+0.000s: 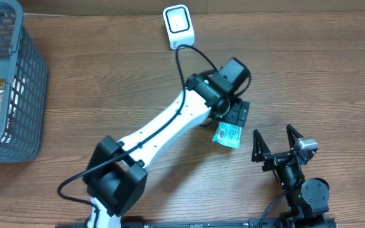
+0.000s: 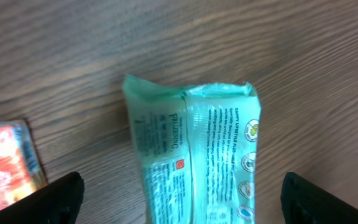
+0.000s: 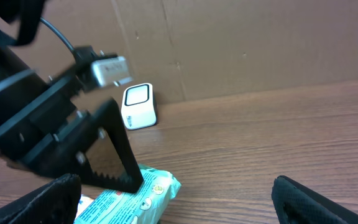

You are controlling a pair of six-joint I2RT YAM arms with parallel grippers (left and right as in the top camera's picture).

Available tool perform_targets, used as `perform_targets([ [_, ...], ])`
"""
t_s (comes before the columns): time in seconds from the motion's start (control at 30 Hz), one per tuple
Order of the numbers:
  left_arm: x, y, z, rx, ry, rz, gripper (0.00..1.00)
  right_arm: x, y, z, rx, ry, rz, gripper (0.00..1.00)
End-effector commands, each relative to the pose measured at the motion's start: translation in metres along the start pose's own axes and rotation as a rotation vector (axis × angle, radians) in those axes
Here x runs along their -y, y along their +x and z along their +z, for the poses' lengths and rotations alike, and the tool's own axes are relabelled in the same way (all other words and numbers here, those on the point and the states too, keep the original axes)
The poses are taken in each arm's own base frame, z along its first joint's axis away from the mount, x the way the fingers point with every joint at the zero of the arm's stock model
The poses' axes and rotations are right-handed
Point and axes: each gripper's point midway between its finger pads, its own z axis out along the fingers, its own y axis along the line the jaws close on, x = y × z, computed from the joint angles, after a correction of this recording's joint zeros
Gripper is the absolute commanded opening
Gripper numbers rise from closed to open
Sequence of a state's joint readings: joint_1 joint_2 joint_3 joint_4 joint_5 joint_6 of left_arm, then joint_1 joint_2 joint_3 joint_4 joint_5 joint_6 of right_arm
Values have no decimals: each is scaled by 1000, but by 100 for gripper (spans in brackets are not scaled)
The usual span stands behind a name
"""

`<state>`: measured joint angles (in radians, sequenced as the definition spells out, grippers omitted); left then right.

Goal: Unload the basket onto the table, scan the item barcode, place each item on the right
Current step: 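Move the left gripper onto the light-green wipes pack and grasp it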

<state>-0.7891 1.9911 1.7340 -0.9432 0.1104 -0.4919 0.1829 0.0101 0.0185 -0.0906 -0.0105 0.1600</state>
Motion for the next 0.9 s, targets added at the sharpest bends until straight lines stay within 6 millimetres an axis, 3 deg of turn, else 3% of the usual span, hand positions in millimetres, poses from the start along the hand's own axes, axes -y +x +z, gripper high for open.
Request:
perform_targets([
  [0.0,-1,1,8,11,-37,12,93,3,1,0,6,13,-3,100],
  [0.5,7,13,21,3,-100,52,93,3,1,0,6,13,-3,100],
  [0.7,12,20,29,-9,-108,57,85,3,1,0,6,13,-3,100],
  [0.87,11,24,33,-23,-115,60,85,3,1,0,6,13,-3,100],
])
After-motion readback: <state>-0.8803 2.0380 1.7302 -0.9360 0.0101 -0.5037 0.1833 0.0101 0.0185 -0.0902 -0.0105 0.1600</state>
